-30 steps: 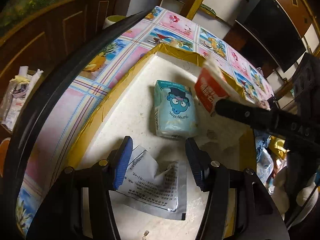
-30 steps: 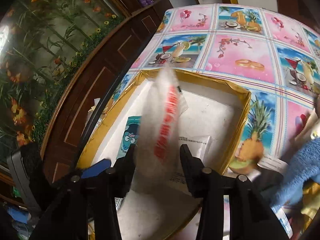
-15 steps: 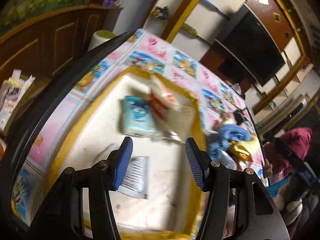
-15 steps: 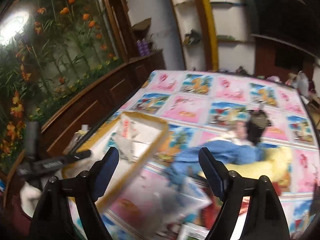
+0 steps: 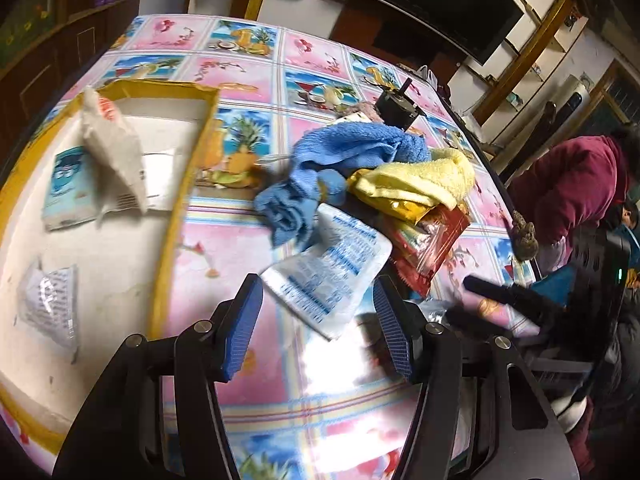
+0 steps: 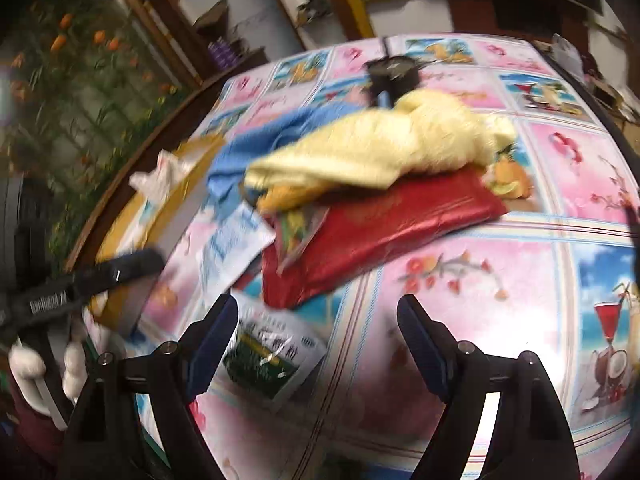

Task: Organize soft objects
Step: 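Grasp the desiccant packet with the left tool while the right tool grasps the green medicine sachet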

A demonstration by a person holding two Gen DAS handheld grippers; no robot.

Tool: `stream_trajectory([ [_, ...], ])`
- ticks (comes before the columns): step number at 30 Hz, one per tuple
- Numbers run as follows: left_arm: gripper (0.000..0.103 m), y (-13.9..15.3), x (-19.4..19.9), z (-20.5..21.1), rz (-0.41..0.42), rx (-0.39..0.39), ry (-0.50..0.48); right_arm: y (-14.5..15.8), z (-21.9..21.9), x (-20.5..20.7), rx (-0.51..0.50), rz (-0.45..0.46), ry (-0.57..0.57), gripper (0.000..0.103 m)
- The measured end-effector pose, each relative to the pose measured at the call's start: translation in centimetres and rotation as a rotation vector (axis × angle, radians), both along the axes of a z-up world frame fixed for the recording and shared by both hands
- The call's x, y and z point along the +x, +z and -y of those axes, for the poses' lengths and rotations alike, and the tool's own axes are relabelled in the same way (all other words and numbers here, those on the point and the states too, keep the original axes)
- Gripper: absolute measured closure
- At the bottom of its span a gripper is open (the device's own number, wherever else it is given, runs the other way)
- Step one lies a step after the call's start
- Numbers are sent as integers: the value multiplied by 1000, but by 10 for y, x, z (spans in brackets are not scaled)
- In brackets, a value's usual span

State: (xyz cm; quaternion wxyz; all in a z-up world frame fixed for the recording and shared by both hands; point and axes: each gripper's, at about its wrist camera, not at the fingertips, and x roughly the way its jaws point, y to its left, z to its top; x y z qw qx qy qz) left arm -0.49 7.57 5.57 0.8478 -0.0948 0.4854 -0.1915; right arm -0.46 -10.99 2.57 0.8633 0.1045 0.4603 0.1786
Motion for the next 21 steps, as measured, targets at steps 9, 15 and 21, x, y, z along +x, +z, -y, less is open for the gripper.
stream_trajectory([
  [9,45,-17,34,19,-9,66,25,-12,-52,7,-166,4,133,22],
  [15,45,-26,34,37,38,127,-31,-13,-55,-14,-258,24,173,40],
  [21,36,-38,25,62,92,244,-97,-13,-34,-32,-216,10,158,45],
])
